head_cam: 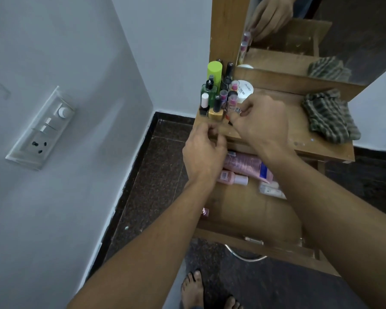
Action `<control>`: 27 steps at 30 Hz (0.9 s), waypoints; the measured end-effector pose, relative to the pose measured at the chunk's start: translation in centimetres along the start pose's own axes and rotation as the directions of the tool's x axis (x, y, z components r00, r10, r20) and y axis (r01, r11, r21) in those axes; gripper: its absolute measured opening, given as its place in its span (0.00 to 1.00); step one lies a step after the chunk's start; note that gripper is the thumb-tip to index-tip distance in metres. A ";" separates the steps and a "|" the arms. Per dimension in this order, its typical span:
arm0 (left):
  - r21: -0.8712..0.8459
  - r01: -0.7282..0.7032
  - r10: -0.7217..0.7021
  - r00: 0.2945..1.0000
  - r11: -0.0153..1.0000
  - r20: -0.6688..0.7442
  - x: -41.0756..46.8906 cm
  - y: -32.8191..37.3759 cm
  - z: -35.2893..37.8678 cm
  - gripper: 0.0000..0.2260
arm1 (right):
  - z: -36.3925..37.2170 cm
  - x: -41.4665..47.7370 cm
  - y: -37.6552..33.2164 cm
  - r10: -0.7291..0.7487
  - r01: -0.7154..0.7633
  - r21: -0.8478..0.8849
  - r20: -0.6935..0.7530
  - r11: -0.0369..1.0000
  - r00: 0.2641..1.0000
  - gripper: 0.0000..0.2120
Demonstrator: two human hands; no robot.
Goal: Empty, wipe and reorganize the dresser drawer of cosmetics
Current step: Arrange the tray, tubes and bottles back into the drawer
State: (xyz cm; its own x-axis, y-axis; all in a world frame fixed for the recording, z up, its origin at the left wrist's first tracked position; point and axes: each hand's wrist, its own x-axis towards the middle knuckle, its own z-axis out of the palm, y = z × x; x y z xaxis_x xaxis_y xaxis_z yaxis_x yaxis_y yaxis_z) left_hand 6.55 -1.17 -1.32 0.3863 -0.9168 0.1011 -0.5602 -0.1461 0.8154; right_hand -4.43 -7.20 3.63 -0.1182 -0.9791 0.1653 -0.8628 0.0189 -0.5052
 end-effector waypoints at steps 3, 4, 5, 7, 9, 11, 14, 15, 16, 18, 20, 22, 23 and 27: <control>0.004 0.003 -0.003 0.999 1.000 0.032 -1.1 -1.9 -1.3 0.08 | -1.2 -2.8 0.8 -0.018 0.019 0.145 -0.004 0.989 1.000 0.05; 0.013 0.003 -0.004 0.998 1.000 0.061 -1.7 -2.6 -1.7 0.08 | -1.4 -4.3 1.3 -0.020 0.014 0.186 0.028 0.983 0.999 0.05; 0.026 0.006 -0.008 0.996 1.000 0.091 -2.2 -3.4 -2.2 0.07 | -1.4 -6.0 1.8 -0.028 0.011 0.207 0.079 0.978 0.996 0.06; 0.061 0.022 -0.030 0.989 0.998 0.142 -3.4 -4.6 -3.0 0.07 | -0.8 -9.5 3.1 -0.045 0.000 0.211 0.210 0.978 0.977 0.07; 0.091 0.036 -0.053 0.981 0.995 0.185 -4.5 -5.5 -3.5 0.07 | 0.4 -12.4 4.3 -0.034 -0.031 0.182 0.345 0.983 0.938 0.07; 0.098 0.055 -0.075 0.974 0.994 0.215 -5.4 -6.2 -3.6 0.07 | 1.8 -14.5 5.3 -0.012 -0.050 0.126 0.452 0.991 0.892 0.06; 0.087 0.086 -0.103 0.969 0.993 0.225 -6.1 -6.8 -3.4 0.07 | 3.4 -15.9 6.1 -0.001 -0.044 0.070 0.538 0.997 0.843 0.07; 0.081 0.094 -0.110 0.969 0.992 0.221 -6.2 -6.9 -3.4 0.06 | 3.8 -16.2 6.3 0.008 -0.052 0.064 0.553 0.997 0.833 0.08; 0.073 0.103 -0.117 0.969 0.992 0.217 -6.3 -7.0 -3.3 0.06 | 4.2 -16.3 6.5 0.019 -0.060 0.055 0.565 0.997 0.825 0.07; 0.056 0.117 -0.126 0.970 0.992 0.207 -6.4 -7.1 -3.2 0.06 | 4.9 -16.4 6.5 0.038 -0.071 0.036 0.576 0.997 0.817 0.06; 0.051 0.127 -0.134 0.970 0.991 0.204 -6.5 -7.2 -3.0 0.06 | 5.3 -16.6 6.4 0.041 -0.078 0.040 0.579 0.996 0.815 0.07; 0.046 0.129 -0.136 0.969 0.991 0.208 -6.7 -7.3 -2.9 0.05 | 5.5 -16.6 6.3 0.046 -0.075 0.025 0.589 0.997 0.807 0.09; 0.047 0.125 -0.133 0.968 0.991 0.211 -6.7 -7.3 -2.9 0.05 | 5.5 -16.6 6.3 0.052 -0.075 0.014 0.596 0.997 0.801 0.10; 0.057 0.113 -0.122 0.969 0.992 0.215 -6.8 -7.3 -3.0 0.05 | 5.3 -16.3 6.3 0.074 -0.087 -0.011 0.634 0.996 0.770 0.11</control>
State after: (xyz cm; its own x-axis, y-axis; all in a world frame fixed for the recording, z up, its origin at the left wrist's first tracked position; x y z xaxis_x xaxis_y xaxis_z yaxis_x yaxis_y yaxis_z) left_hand 10.21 7.23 -6.20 0.2855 -0.9503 -0.1243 -0.5542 -0.2695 0.7875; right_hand -5.33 7.77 -6.70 0.1564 -0.8807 -0.4472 -0.8544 0.1065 -0.5086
